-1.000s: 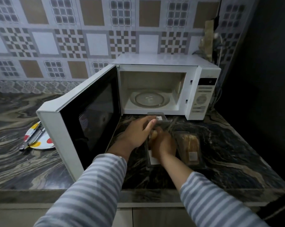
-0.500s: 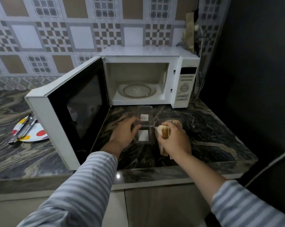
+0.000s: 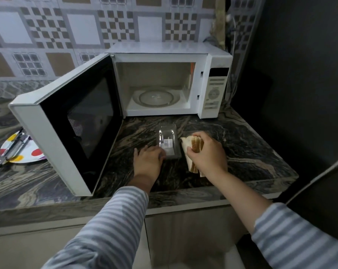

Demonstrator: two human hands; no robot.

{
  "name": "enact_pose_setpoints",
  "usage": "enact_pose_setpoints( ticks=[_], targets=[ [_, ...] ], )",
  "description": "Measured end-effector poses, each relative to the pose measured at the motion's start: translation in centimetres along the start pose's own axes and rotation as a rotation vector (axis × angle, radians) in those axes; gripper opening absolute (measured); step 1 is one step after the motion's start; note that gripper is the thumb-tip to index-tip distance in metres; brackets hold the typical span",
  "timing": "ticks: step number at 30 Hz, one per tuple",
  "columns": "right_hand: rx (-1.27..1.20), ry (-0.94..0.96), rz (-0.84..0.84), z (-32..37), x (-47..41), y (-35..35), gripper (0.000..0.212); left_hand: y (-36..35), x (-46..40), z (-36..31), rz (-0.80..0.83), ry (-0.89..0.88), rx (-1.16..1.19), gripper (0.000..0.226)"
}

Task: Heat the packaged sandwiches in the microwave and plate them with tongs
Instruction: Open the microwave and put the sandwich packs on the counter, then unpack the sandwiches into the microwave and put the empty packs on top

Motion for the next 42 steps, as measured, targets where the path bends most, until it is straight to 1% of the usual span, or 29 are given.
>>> enact_pose_setpoints(
  ticks=[3, 7, 13, 16, 21, 22, 25, 29, 31, 32, 34, 35, 38, 42],
  targets=[
    [-0.013, 0.012, -0.007, 0.7, -0.9, 0.0, 0.032, -0.1, -0.2, -0.2, 0.050, 0.027, -0.045, 0.016],
    [-0.025, 0.028, 0.004, 2.1, -2.5, 0.0, 0.032, 0.1, 0.1, -0.6, 0.097, 0.026, -0.047, 0.025],
    [-0.075, 0.044, -0.003, 4.3, -6.0, 1.0, 0.028, 1.6, -0.4, 0.1, 0.001, 0.024, 0.071, 0.026],
    [-0.069, 0.050, 0.004, 5.3, -8.6, 1.4, 0.024, 2.5, -2.1, 0.5, -0.061, -0.001, 0.111, 0.022],
    [-0.060, 0.063, 0.061, 6.1, -14.2, 1.1, 0.032, 3.5, -5.6, 2.0, -0.144, -0.023, 0.165, 0.022],
    [-0.064, 0.069, 0.073, 6.2, -15.5, 0.8, 0.033, 3.2, -6.4, 2.7, -0.126, -0.015, 0.181, 0.024],
    [-0.046, 0.076, 0.107, 6.4, -19.6, -0.3, 0.030, 1.6, -9.1, 4.7, 0.004, -0.007, 0.168, 0.034],
    [-0.039, 0.086, 0.169, 6.7, -24.9, -3.3, 0.024, -0.7, -12.1, 6.7, 0.158, 0.041, -0.006, 0.048],
    [-0.048, 0.084, 0.192, 6.8, -27.4, -5.3, 0.025, -1.6, -12.9, 7.2, 0.216, 0.046, -0.099, 0.056],
    [-0.039, 0.079, 0.193, 7.0, -28.6, -6.2, 0.027, -1.9, -13.1, 7.4, 0.240, 0.047, -0.140, 0.064],
    [-0.008, 0.064, 0.201, 7.3, -31.0, -8.1, 0.037, -2.2, -13.4, 7.6, 0.232, 0.044, -0.194, 0.084],
    [0.000, 0.051, 0.217, 7.5, -32.2, -9.0, 0.042, -2.2, -13.4, 7.7, 0.217, 0.041, -0.210, 0.088],
    [0.027, 0.037, 0.280, 8.3, -35.1, -11.3, 0.037, -2.1, -13.5, 7.7, 0.182, 0.018, -0.197, 0.085],
    [-0.017, 0.123, 0.279, 9.3, -38.0, -13.6, 0.047, -1.9, -13.7, 7.9, 0.170, 0.001, -0.157, 0.079]
  ],
)
Point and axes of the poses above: each hand's wrist, its own x-axis away from the middle knuckle, its own y-axis out of the back of the hand, z = x × y, the point moved 5 cm from there along -x, towards the middle knuckle, and after that the axes turned 11 degrees about z, right-handed, at the moved point
